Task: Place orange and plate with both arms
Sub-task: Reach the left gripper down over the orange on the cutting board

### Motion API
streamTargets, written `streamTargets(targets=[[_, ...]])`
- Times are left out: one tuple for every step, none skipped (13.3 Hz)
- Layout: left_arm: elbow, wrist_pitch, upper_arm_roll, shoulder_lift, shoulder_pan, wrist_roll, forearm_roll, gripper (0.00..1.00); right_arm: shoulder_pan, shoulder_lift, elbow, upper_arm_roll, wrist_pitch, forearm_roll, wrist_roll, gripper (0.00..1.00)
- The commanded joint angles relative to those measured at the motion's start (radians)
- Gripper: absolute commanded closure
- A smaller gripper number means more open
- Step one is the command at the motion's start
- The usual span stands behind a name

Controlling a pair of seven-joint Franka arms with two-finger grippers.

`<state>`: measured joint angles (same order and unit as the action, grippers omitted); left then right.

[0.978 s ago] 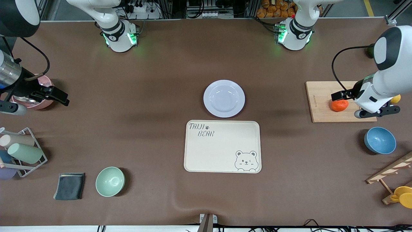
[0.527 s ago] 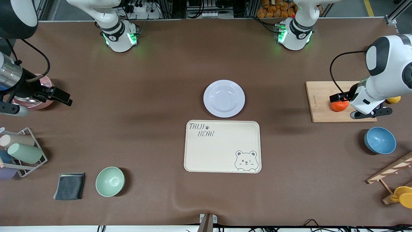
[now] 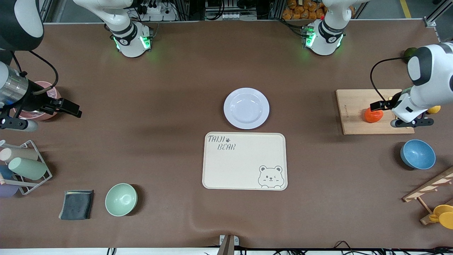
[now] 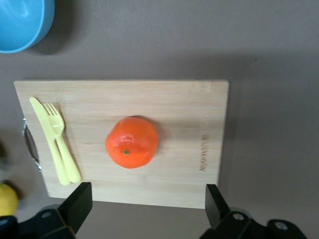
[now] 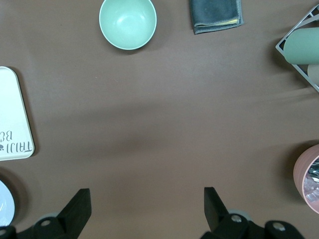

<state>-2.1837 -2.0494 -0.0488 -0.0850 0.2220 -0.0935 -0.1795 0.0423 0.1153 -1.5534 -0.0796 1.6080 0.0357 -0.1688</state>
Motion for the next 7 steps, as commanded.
streamTargets(targets=[[-0.022,-0.049,-0.005,-0.027,0.014,-0.034,-0.061,0.0,0.01,0.003,0.012,-0.003,-0.016,0.016,0.008,0.0],[-0.04,-0.073,-0.005,-0.028,0.016,-0.052,-0.061,0.0,0.011,0.003,0.012,-0.005,-0.026,0.016,0.017,0.0],[-0.059,-0.101,-0.005,-0.03,0.023,-0.07,-0.061,0.0,0.011,0.003,0.012,-0.003,-0.028,0.016,0.017,0.0],[-0.08,-0.133,-0.005,-0.032,0.043,-0.084,-0.063,0.0,0.013,0.006,0.009,-0.005,-0.03,0.018,0.018,0.0],[-0.108,-0.171,-0.005,-0.033,0.052,-0.104,-0.064,0.0,0.008,0.006,0.007,-0.005,-0.03,0.019,0.018,0.0],[-0.131,-0.208,-0.005,-0.039,0.065,-0.123,-0.069,0.0,0.005,0.006,0.007,-0.005,-0.03,0.019,0.017,0.0],[-0.142,-0.233,-0.005,-0.048,0.085,-0.142,-0.075,0.0,0.001,0.006,0.007,-0.005,-0.028,0.021,0.015,0.0]])
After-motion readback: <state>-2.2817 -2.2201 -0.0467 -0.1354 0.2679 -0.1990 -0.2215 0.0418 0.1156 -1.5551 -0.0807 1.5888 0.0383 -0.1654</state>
